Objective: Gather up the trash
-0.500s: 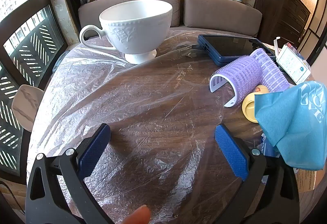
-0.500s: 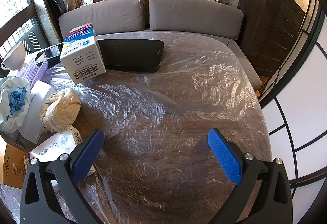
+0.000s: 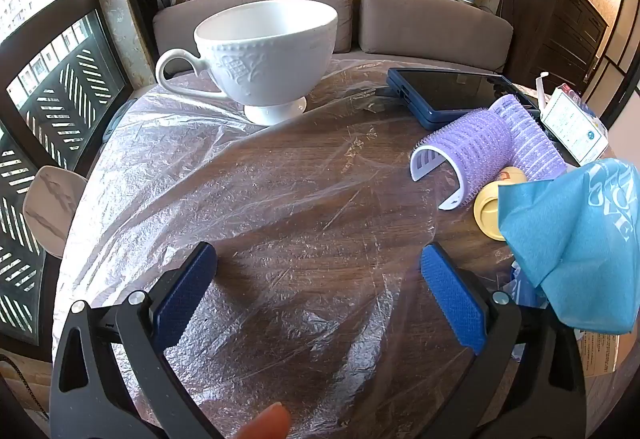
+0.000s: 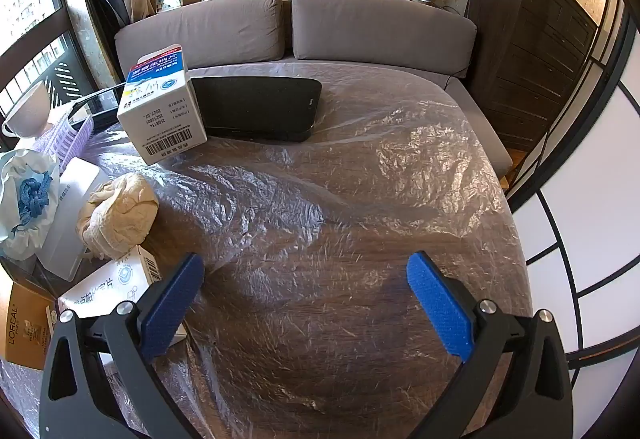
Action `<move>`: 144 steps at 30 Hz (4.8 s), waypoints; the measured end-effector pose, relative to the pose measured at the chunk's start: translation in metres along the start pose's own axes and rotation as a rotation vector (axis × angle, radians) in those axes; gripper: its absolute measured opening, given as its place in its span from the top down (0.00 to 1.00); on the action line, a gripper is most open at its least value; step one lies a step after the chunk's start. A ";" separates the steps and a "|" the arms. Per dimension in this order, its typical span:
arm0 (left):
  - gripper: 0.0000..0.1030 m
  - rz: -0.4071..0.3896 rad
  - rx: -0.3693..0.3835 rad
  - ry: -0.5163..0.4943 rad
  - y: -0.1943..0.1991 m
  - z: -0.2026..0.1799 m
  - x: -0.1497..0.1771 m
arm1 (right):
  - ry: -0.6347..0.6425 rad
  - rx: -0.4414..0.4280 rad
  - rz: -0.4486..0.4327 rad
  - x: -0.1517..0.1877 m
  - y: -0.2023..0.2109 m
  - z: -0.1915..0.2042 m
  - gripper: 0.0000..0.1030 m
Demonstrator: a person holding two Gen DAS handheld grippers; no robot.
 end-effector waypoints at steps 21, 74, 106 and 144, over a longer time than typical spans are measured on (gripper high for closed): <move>0.01 0.000 0.000 0.000 0.000 0.000 0.000 | 0.000 0.000 0.000 0.000 0.000 0.000 0.04; 0.01 0.000 0.000 0.000 -0.002 0.002 -0.001 | -0.003 0.000 -0.001 -0.003 0.000 -0.002 0.04; 0.01 -0.111 0.252 -0.061 0.129 -0.082 0.037 | 0.249 -0.133 -0.145 -0.099 0.004 0.071 0.04; 0.41 -0.069 0.301 -0.194 0.113 -0.161 0.059 | 0.293 -0.145 -0.060 -0.093 -0.065 0.072 0.56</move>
Point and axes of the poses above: each gripper's, at about its wrist camera, not at the fingertips, and y roughly against the way its jaws point, z to its left, x to its underside, the point moved 4 cm from there along -y, roughly the way its jaws point, and after that the axes turned 13 degrees about -x, right-handed, at the moved point
